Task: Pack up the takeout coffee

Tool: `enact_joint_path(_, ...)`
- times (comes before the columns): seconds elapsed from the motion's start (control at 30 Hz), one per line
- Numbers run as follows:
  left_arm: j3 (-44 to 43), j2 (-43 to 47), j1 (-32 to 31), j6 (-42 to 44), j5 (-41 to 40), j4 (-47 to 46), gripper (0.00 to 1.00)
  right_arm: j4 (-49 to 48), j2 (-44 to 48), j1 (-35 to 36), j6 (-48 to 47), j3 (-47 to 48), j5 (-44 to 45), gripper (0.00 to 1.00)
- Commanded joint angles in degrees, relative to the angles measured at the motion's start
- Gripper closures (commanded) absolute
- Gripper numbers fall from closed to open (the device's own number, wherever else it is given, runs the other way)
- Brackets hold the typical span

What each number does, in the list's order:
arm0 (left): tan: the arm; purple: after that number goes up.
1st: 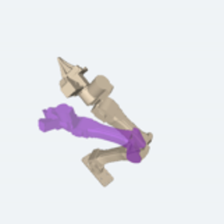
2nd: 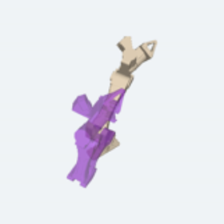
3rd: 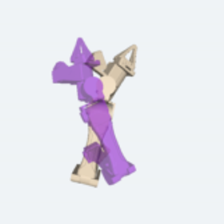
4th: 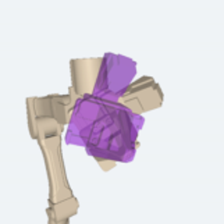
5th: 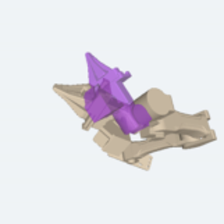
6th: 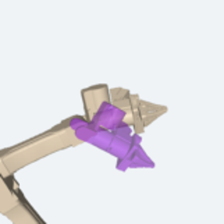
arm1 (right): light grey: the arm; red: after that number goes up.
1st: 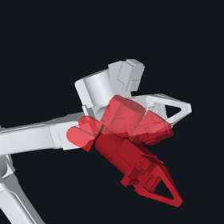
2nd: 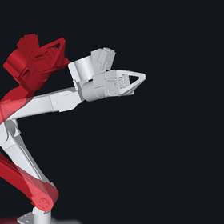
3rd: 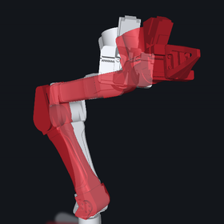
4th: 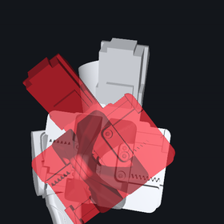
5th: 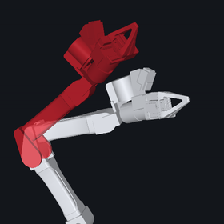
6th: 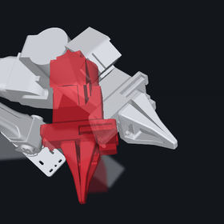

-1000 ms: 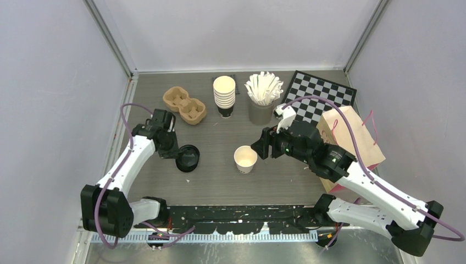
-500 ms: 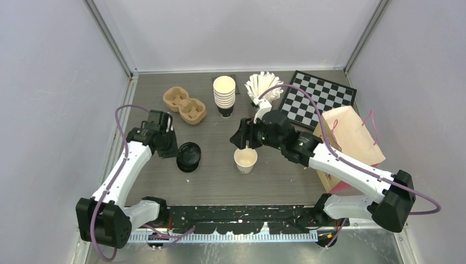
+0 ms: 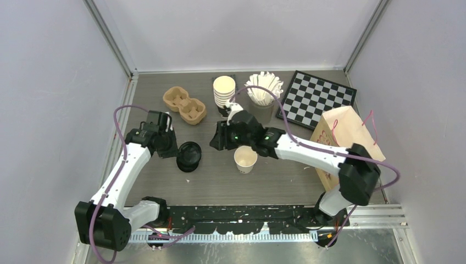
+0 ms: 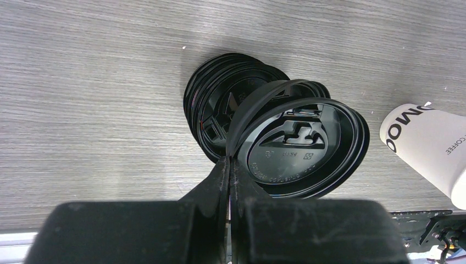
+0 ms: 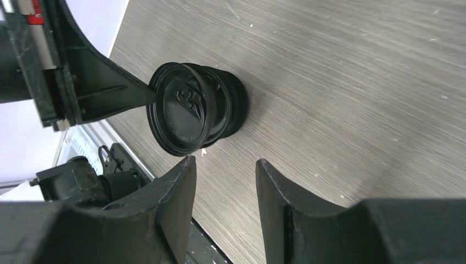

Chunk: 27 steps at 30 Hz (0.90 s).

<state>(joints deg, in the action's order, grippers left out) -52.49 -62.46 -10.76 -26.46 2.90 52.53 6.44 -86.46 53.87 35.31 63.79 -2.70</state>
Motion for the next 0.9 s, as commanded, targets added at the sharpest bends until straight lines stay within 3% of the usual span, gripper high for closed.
enact_joint_path(0.0,-1.1,0.9,0.0,0.2,0.5,-1.3,1.0,-4.6,-5.7,2.3,2.0,6.8,-0.1,0.53)
enact_joint_path(0.43,-0.5,0.9,0.0,0.2,0.0,-1.3,1.0,-3.8,-19.7,5.0,3.2,15.0,0.1,0.63)
enact_joint_path(0.6,-0.5,0.7,0.0,-0.1,-0.7,-0.8,1.0,-3.8,-21.4,5.3,3.2,16.1,-0.2,0.83)
enact_joint_path(0.7,-0.8,1.0,0.0,-0.5,-2.2,-0.1,1.0,-3.6,-21.8,5.3,3.3,16.7,0.0,0.87)
enact_joint_path(0.87,-1.7,1.7,0.0,-0.7,-3.9,1.3,0.85,-2.9,-22.8,5.3,3.5,17.8,0.0,0.89)
